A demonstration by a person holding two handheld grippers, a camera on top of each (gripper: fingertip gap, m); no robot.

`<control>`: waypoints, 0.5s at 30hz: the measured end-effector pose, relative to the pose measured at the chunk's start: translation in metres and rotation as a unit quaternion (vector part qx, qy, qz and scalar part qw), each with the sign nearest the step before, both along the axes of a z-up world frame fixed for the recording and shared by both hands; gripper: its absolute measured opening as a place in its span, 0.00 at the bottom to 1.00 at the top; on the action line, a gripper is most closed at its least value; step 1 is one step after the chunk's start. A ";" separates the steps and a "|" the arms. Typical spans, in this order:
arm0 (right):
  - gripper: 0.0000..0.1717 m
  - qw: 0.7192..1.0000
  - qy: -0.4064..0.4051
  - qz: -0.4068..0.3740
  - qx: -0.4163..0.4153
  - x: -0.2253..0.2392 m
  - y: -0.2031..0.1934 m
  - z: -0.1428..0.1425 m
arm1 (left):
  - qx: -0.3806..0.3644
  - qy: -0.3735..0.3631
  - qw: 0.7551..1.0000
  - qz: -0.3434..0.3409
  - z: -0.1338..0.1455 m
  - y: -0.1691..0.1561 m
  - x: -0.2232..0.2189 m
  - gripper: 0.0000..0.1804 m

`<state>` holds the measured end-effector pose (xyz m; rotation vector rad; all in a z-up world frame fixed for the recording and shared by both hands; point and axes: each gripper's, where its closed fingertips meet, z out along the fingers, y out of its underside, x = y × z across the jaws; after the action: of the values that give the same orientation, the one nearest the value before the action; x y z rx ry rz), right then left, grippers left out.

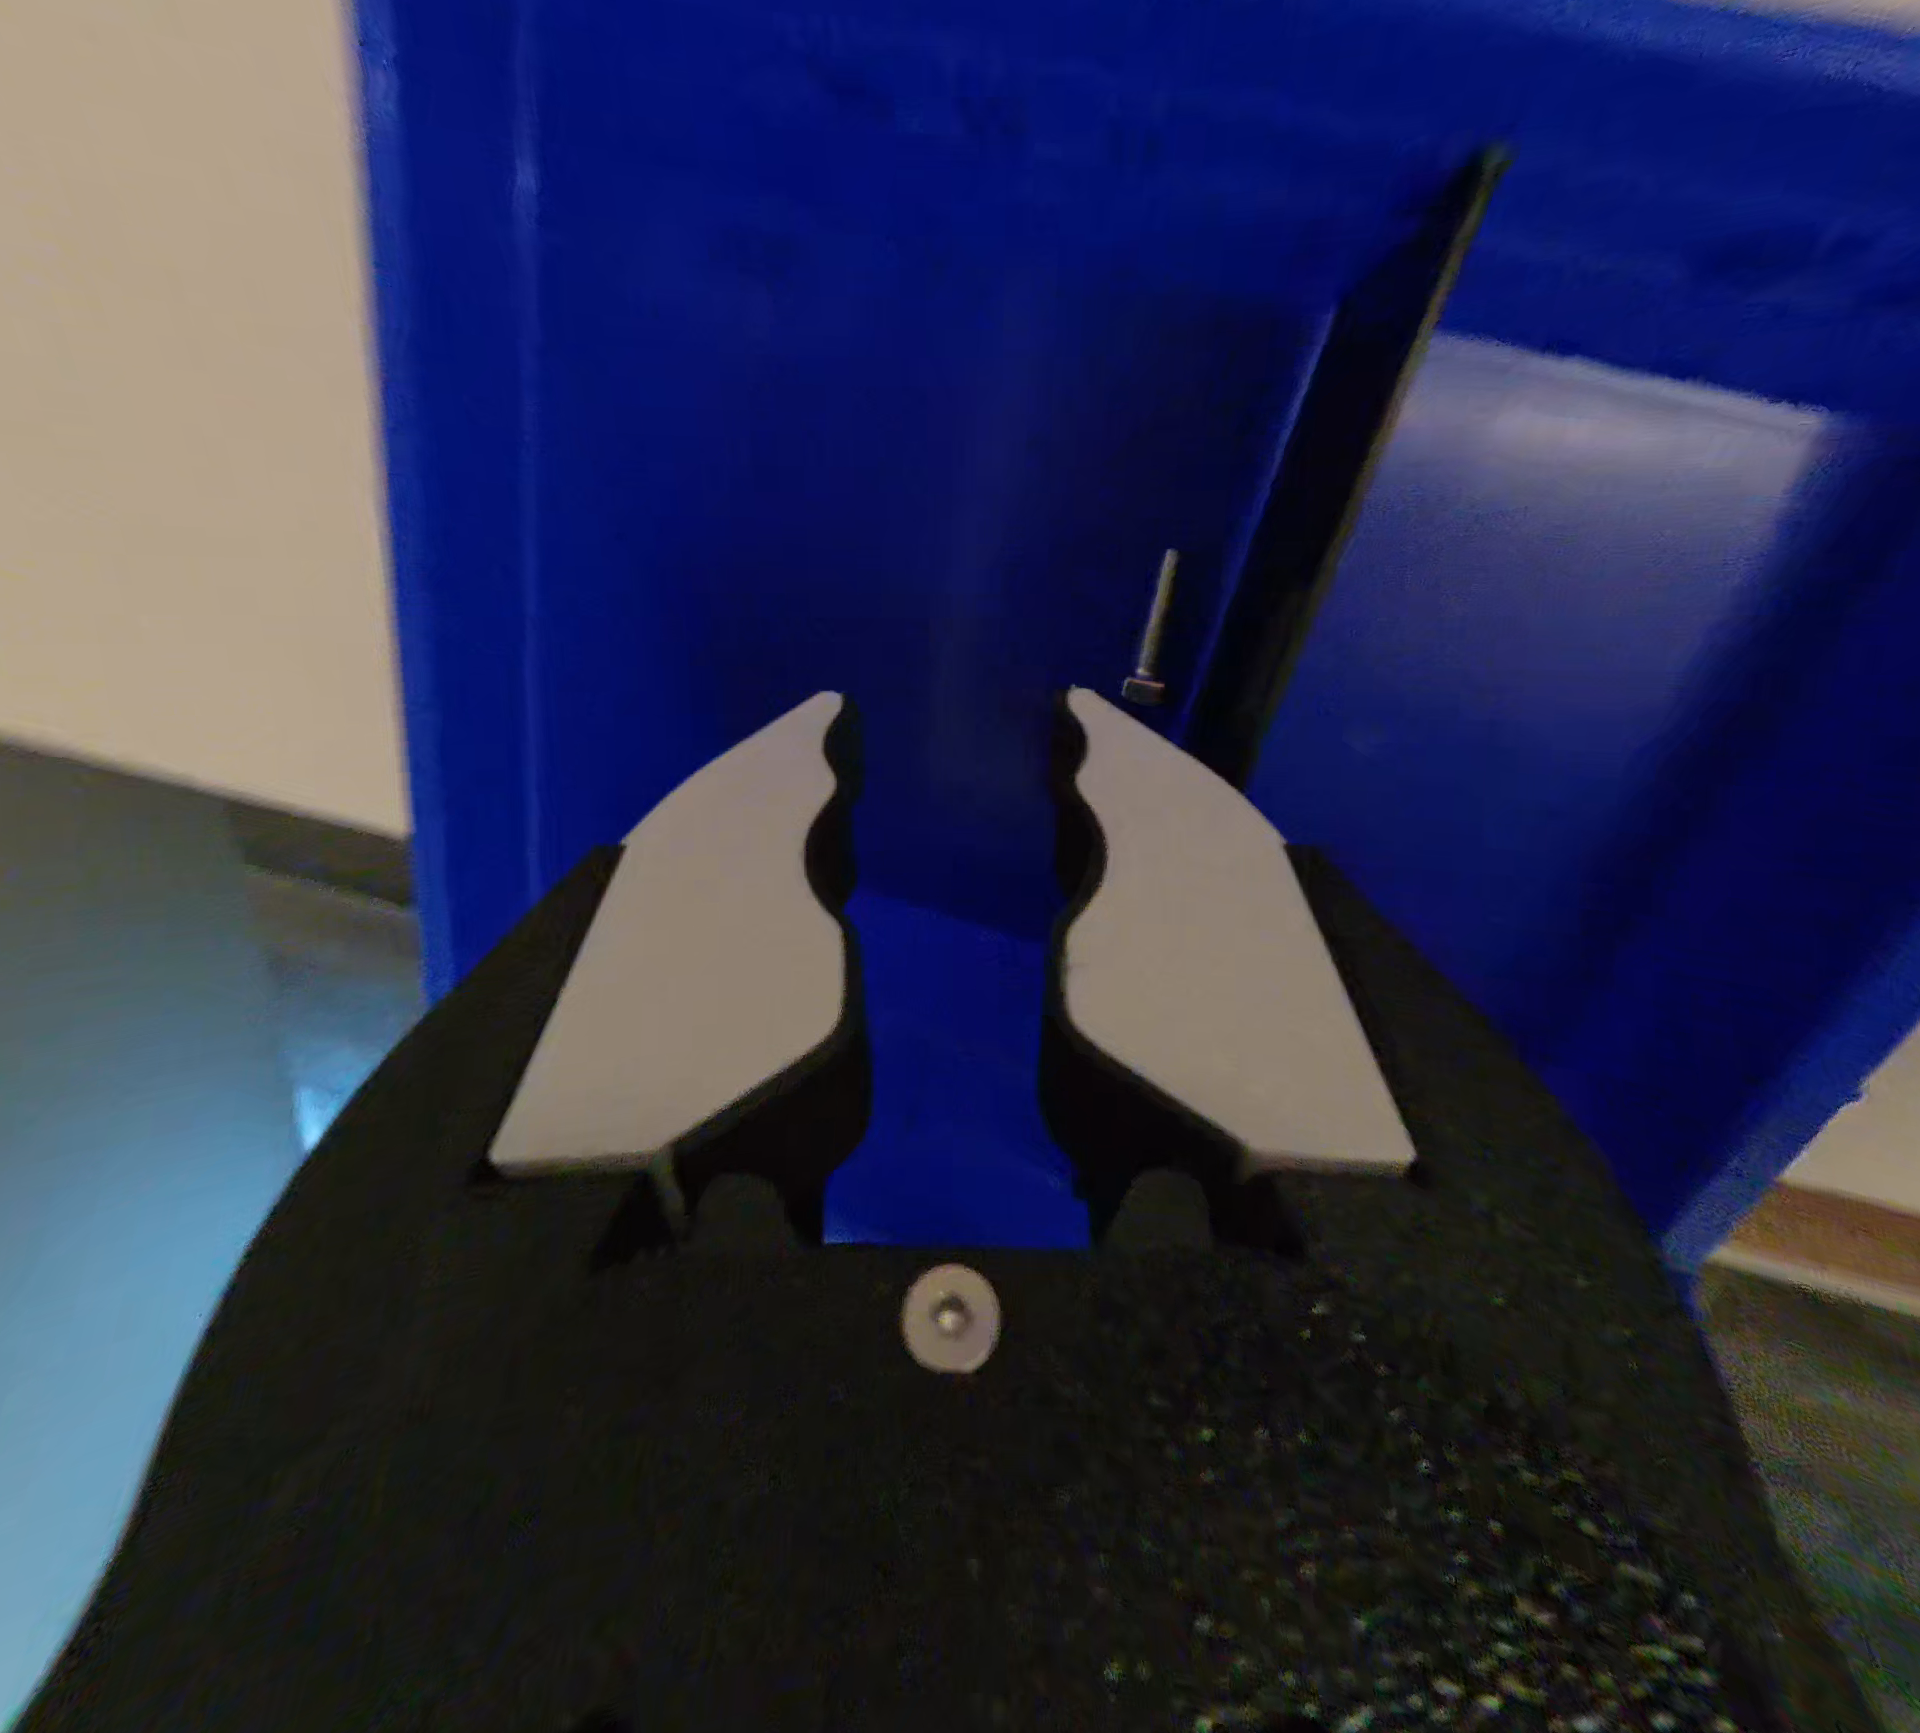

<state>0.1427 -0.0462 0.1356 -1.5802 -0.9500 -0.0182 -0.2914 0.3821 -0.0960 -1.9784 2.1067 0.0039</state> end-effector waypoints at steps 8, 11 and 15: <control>0.11 0.999 -0.036 -0.027 -0.004 0.007 0.009 -0.008 | -0.099 0.030 0.986 -0.132 -0.042 0.001 0.011 0.17; 0.11 0.999 -0.044 -0.030 -0.011 0.007 0.012 -0.012 | -0.102 0.048 0.982 -0.153 -0.046 0.001 0.009 0.17; 0.10 0.997 -0.059 -0.031 -0.028 0.007 0.014 -0.018 | -0.140 0.074 0.975 -0.156 -0.047 -0.004 -0.007 0.16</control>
<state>0.1495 -0.0321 0.1178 -1.6745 -1.0003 -0.1298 -0.2989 0.3783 -0.1434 -1.8105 2.6220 -0.2216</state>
